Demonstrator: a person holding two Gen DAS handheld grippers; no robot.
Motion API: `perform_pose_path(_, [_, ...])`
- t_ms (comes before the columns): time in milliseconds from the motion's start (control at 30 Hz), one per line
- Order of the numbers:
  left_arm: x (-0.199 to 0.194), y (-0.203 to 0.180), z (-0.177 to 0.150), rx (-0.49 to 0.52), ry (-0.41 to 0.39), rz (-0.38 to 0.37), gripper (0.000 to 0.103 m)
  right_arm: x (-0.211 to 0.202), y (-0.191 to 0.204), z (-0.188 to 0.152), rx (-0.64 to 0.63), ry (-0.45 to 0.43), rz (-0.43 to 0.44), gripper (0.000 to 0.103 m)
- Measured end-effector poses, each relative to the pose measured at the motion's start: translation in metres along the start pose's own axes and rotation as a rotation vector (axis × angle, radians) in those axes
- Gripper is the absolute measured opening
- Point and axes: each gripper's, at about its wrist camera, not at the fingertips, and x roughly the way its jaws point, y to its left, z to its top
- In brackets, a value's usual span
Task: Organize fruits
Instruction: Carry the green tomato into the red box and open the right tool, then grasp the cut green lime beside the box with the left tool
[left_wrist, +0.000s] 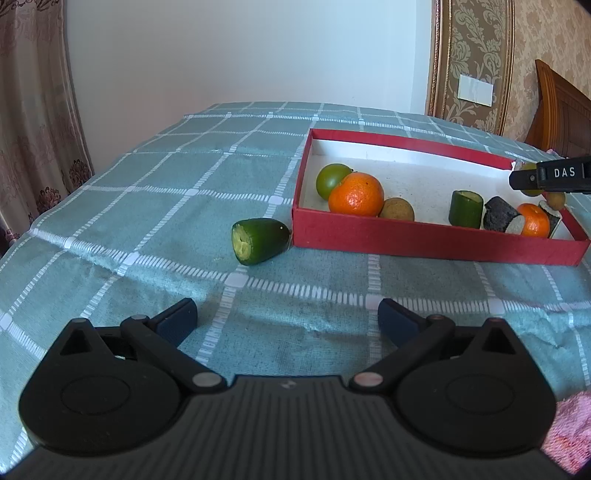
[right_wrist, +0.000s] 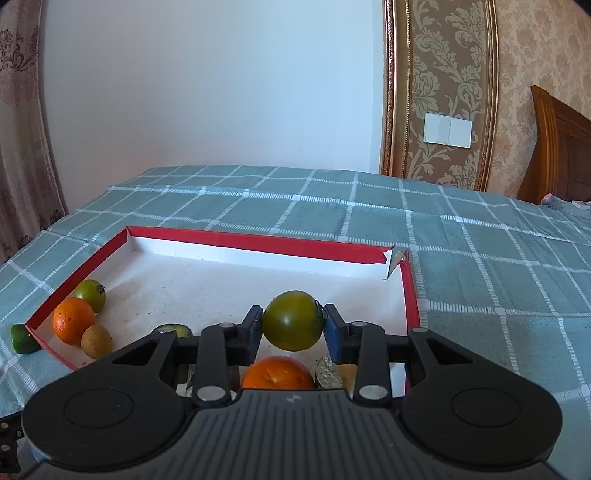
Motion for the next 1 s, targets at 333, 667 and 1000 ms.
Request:
perform_pose_path(333, [0.0,0.0,0.0,0.0,-0.001,-0.001,0.103,-0.007,-0.004,-0.002,0.01,-0.017,-0.054,0.065])
perform_pose_path(667, [-0.033,-0.002,0.0,0.138,-0.19,0.016,0.103,-0.073,-0.029,-0.042,0.103,-0.084,0.043,0.065])
perform_pose_path(1000, [-0.012,0.01,0.023,0.311,-0.223,-0.008,0.088,-0.09,-0.057,-0.088,0.235,-0.017,0.114,0.065])
